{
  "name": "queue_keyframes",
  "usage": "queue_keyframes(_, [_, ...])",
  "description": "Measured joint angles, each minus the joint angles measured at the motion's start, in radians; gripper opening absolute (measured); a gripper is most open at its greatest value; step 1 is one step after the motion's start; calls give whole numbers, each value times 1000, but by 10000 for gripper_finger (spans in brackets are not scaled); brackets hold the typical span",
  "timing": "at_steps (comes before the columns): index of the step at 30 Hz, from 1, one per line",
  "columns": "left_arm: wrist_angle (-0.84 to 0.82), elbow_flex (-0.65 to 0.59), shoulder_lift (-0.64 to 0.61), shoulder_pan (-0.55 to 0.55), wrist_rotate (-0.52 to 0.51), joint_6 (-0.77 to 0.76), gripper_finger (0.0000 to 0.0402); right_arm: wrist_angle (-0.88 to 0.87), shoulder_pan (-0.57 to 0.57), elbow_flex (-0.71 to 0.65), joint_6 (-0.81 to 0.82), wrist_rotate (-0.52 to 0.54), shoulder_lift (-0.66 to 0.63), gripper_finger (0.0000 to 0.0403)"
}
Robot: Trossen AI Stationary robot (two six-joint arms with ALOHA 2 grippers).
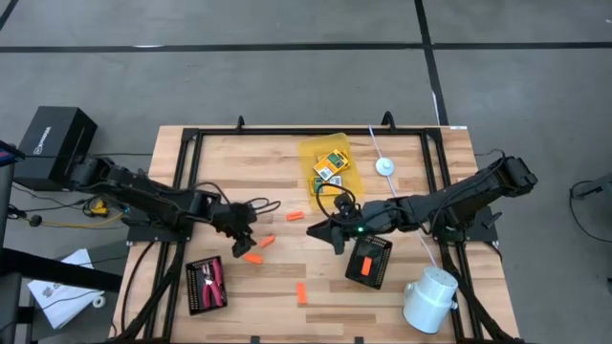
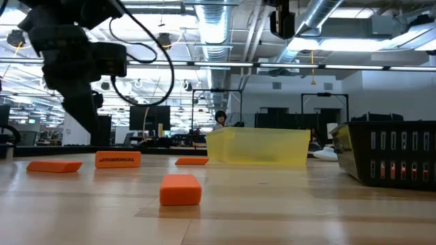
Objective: Pick & Place School Supplies
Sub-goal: Put the orange eraser into the right black bin
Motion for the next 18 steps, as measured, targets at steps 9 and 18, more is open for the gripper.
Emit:
queue_keyframes(9, [-7, 99, 113, -10, -31, 24, 228, 0, -5, 0, 0, -25, 0, 82])
queue_keyframes(18, [-13, 102, 130, -10, -33, -25, 256, 2, -3, 0, -11, -24, 0, 82])
